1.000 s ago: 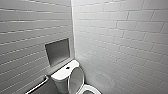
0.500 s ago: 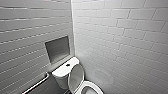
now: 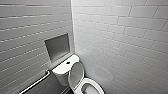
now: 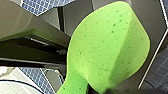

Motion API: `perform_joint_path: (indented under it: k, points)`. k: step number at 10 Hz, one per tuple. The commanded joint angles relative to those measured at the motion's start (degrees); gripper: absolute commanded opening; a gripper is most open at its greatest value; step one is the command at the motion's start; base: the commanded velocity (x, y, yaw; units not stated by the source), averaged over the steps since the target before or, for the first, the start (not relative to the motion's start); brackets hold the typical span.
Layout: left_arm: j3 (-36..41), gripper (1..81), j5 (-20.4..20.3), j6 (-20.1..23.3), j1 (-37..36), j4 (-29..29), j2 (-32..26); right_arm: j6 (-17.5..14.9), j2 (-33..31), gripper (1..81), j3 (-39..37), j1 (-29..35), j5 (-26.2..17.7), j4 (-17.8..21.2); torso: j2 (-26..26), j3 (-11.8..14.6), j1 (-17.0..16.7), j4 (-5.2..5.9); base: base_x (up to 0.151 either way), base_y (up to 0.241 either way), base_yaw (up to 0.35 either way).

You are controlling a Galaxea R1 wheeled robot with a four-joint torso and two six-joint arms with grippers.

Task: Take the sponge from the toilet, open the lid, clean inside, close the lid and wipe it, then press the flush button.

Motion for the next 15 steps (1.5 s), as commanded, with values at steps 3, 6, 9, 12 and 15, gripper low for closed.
perform_joint_path:
  k: [3, 6, 9, 12, 15]
  points:
    - [-0.35, 81.1, 0.75, -1.19, 2.90, -11.89, -1.38, 0.16, 0.22, 1.0, -0.37, 1.64, -2.75, 0.02, -0.09, 0.00, -0.02, 0.00, 0.000, 0.000, 0.000]
    - [-0.35, 81.1, 10.49, 34.87, 4.84, -43.31, 2.04, 0.25, 0.22, 1.0, -0.37, 1.82, -2.75, 0.02, -0.07, 0.00, -0.07, 0.00, 0.000, 0.000, 0.000]
    - [0.14, 81.1, 10.96, 55.67, 4.00, -61.23, 2.15, 0.25, 0.14, 1.0, -0.37, 1.82, -2.75, 0.02, -0.07, 0.00, -0.09, 0.00, 0.000, 0.000, 0.000]
    - [0.45, 81.1, 14.54, 87.44, 2.68, -88.79, 2.60, 0.16, 0.14, 1.0, -0.54, 1.73, -2.84, 0.10, -0.07, 0.00, -0.09, 0.00, 0.000, 0.000, 0.000]
    - [0.79, 81.1, 16.15, 116.42, 0.01, -118.54, 3.72, 0.08, 0.32, 1.0, -0.99, 2.43, -6.68, 0.10, -0.07, 0.00, -0.09, 0.00, 0.000, 0.000, 0.000]
